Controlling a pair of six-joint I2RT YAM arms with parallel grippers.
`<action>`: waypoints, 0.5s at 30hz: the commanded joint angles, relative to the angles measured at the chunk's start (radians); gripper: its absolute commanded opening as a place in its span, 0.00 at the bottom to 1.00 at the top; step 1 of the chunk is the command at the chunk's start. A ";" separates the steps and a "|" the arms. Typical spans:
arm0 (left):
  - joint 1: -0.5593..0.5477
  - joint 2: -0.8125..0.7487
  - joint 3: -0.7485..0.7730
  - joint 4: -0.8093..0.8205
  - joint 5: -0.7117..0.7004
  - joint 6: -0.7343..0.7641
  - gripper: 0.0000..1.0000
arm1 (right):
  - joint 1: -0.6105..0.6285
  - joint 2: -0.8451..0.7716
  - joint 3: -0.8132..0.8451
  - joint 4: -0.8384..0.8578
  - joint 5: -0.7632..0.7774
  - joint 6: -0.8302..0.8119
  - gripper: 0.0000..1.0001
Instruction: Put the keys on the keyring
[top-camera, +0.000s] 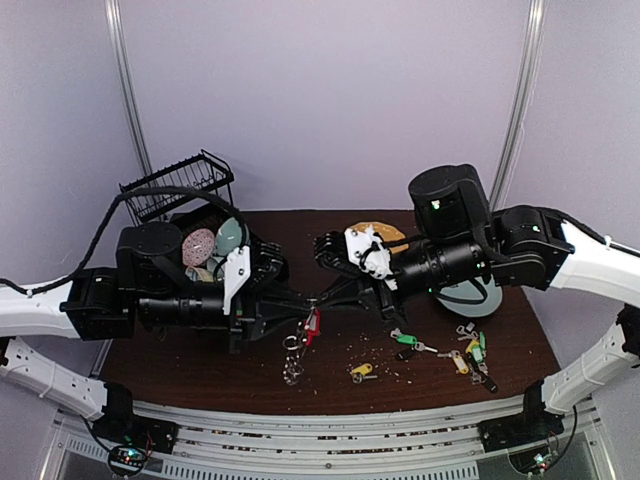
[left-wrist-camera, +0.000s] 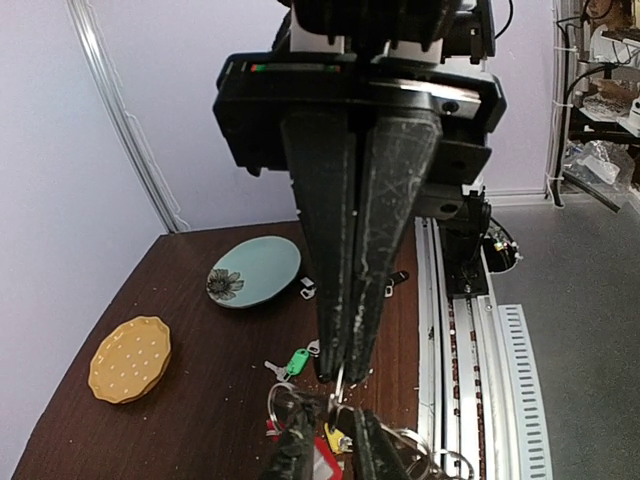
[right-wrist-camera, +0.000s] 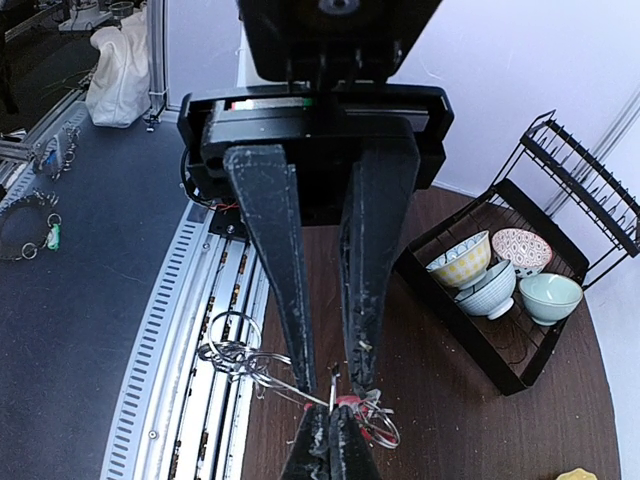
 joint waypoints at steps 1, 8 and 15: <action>0.007 -0.008 0.023 0.051 0.019 0.017 0.14 | 0.008 0.004 0.034 0.016 0.016 -0.006 0.00; 0.007 -0.034 0.000 0.106 0.041 0.025 0.17 | 0.009 0.003 0.035 0.013 0.015 -0.003 0.00; 0.007 -0.023 0.003 0.091 0.041 0.040 0.17 | 0.009 -0.002 0.038 0.019 0.016 0.003 0.00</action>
